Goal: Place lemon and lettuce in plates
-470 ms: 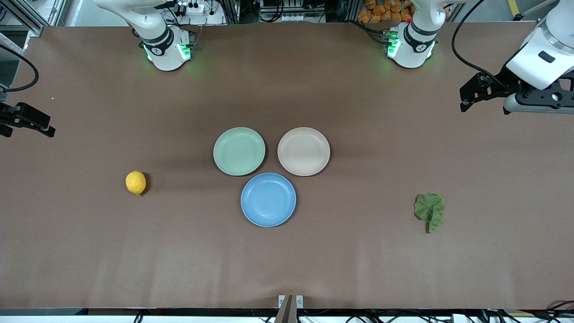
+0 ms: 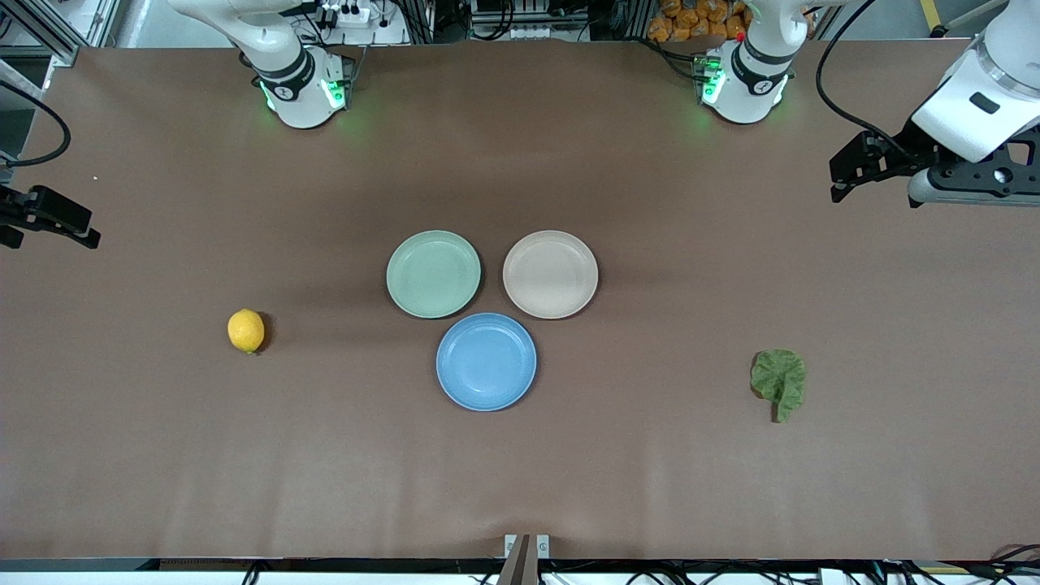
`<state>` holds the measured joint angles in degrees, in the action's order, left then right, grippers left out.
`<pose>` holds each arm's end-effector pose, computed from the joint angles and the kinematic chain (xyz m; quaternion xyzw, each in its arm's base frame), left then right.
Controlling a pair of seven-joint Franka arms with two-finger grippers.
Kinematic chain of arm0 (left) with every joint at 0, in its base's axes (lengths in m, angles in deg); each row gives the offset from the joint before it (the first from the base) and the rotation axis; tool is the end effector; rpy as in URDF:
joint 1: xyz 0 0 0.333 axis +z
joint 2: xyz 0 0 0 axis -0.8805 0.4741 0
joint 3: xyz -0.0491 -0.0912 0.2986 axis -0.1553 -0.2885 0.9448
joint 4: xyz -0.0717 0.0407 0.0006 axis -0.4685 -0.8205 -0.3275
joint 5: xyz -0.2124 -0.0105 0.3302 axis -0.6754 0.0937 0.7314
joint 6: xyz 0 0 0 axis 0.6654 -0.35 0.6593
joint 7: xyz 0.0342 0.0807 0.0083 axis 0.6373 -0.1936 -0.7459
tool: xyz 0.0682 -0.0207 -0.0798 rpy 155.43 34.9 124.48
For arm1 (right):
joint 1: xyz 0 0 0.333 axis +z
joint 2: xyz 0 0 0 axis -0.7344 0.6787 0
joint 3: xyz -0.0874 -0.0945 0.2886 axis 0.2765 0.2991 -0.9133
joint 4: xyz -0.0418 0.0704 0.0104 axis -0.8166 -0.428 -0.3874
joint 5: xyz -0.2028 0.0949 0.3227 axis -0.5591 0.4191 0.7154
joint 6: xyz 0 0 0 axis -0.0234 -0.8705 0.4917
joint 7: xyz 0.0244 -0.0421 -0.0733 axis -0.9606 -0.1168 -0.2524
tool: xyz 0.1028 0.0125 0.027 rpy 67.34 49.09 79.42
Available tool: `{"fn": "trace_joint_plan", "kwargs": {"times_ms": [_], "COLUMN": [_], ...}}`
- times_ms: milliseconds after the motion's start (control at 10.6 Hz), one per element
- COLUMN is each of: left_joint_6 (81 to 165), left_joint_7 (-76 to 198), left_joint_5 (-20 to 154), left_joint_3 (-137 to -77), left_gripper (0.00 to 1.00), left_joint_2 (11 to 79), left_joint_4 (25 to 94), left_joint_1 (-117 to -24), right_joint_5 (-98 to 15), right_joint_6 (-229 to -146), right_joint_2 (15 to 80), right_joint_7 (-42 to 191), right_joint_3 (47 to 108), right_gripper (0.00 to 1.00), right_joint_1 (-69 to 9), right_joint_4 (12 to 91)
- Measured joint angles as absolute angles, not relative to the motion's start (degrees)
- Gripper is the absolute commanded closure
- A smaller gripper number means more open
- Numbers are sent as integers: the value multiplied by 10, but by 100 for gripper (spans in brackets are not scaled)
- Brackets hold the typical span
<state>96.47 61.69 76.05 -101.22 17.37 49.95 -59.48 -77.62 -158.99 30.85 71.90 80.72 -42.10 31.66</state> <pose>0.5368 -0.1002 0.6439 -0.9990 0.0410 -0.0204 0.0002 0.5853 -0.0287 0.6458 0.9999 -0.0064 0.0134 0.0030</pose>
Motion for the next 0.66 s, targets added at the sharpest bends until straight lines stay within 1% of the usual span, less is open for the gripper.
{"fn": "trace_joint_plan", "kwargs": {"times_ms": [376,658], "left_joint_6": [965,987], "left_joint_7": [617,617], "left_joint_5": [763,766], "left_joint_3": [-1013,-1012], "left_gripper": [0,0], "left_joint_2": [201,253], "left_joint_4": [500,500], "left_joint_1": [-595,-595], "right_joint_5": [-776,-776], "right_joint_6": [-1594,-1655], "right_joint_2": [310,315], "right_joint_7": [719,719], "right_joint_3": [807,807], "right_gripper": [0,0], "right_joint_1": [-421,-421], "right_joint_4": [321,366]}}
